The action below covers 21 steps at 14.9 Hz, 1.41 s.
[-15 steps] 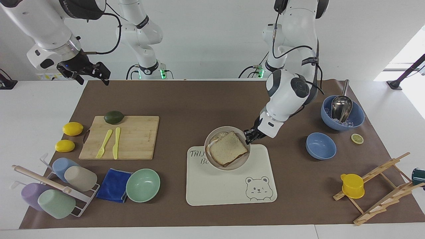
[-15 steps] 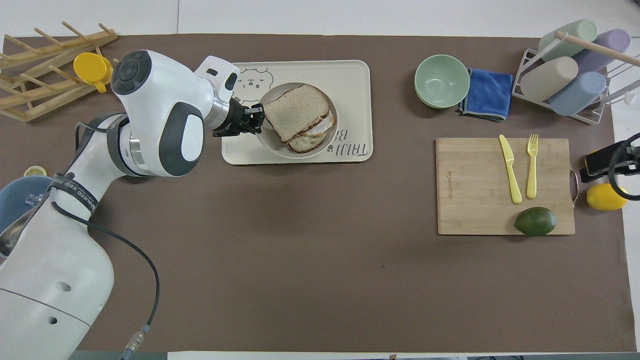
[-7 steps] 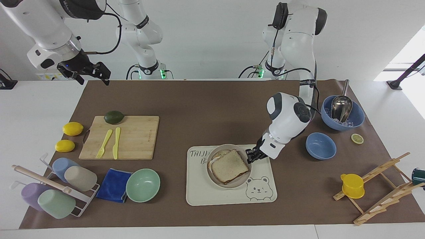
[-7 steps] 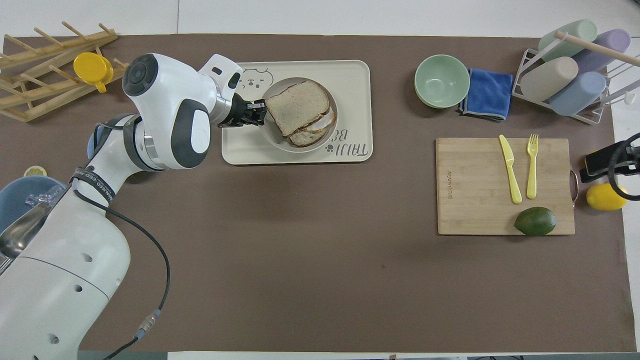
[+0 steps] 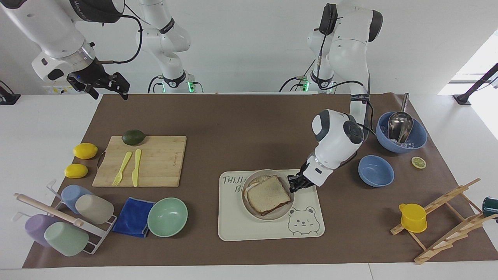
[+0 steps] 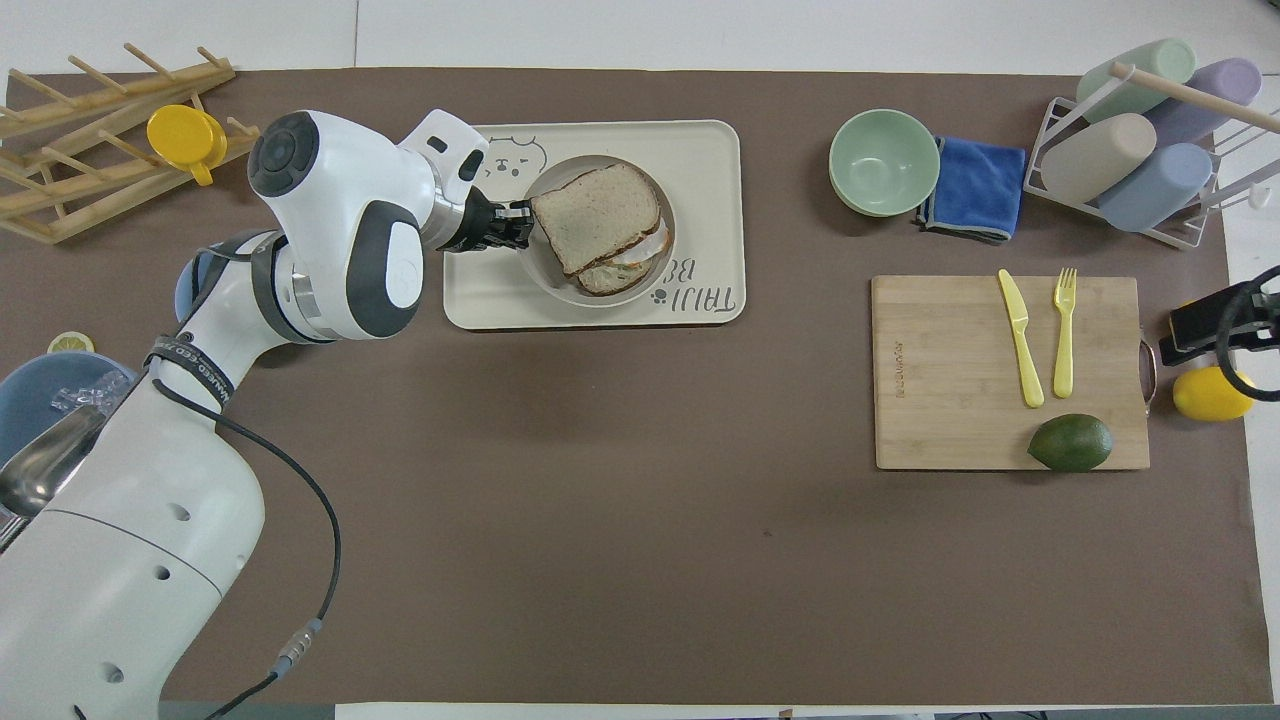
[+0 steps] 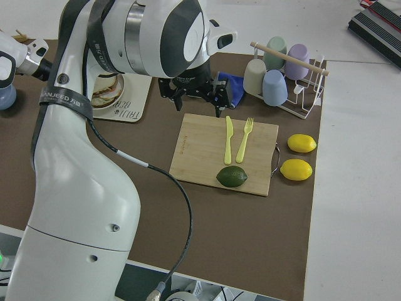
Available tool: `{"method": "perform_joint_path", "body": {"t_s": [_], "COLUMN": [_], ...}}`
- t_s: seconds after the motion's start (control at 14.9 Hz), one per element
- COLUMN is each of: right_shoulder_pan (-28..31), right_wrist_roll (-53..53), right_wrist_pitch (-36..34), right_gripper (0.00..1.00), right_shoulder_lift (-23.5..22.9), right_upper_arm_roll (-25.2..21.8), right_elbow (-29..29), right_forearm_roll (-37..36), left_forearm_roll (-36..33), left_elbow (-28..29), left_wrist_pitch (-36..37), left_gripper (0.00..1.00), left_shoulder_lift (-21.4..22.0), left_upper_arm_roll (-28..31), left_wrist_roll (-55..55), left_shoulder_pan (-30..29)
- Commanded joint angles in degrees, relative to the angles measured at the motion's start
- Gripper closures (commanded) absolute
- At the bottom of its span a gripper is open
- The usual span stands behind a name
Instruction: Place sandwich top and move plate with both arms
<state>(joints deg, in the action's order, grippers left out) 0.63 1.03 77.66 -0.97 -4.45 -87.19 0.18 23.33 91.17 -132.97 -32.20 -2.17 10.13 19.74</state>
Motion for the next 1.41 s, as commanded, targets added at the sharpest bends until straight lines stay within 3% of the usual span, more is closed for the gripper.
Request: {"method": "perform_joint_path", "body": {"t_s": [0.0,0.07,0.13,0.47,0.74,1.08,1.34], "right_shoulder_pan": [0.08,0.08,0.08,0.07,0.08,0.08,0.07], "right_wrist_roll": [0.9,0.9,0.9,0.9,0.9,0.9,0.9], "right_wrist_pitch": [1.01,1.01,1.01,1.01,1.01,1.01,1.01], "right_gripper": [0.0,0.0,0.0,0.0,0.0,0.0,0.0], "right_shoulder_lift": [1.59,1.59,1.59,1.59,1.59,1.59,1.59], "right_upper_arm_roll": [-0.2,-0.2,-0.2,-0.2,-0.2,-0.2,-0.2], "right_elbow": [-1.94,-1.94,-1.94,-1.94,-1.94,-1.94,-1.94], "right_forearm_roll": [0.44,0.44,0.44,0.44,0.44,0.44,0.44], "left_forearm_roll": [1.54,1.54,1.45,0.22,-1.01,-16.89,-22.18], "left_elbow": [0.58,0.67,0.59,-3.1,-3.02,-2.76,-0.75], "left_wrist_pitch": [-1.5,-1.68,-1.33,4.64,10.43,23.17,32.5], "left_gripper": [0.52,0.1,0.0,0.0,0.0,0.0,0.0], "left_shoulder_lift": [0.3,0.3,0.3,0.73,4.94,13.81,22.68], "left_upper_arm_roll": [0.06,0.06,0.06,0.76,4.97,7.62,8.68], "left_wrist_roll": [-2.3,-2.3,-2.3,-2.39,-2.3,-1.86,-1.69], "left_shoulder_pan": [-0.06,-0.06,-0.14,-1.46,-1.72,-1.81,-1.72]}}
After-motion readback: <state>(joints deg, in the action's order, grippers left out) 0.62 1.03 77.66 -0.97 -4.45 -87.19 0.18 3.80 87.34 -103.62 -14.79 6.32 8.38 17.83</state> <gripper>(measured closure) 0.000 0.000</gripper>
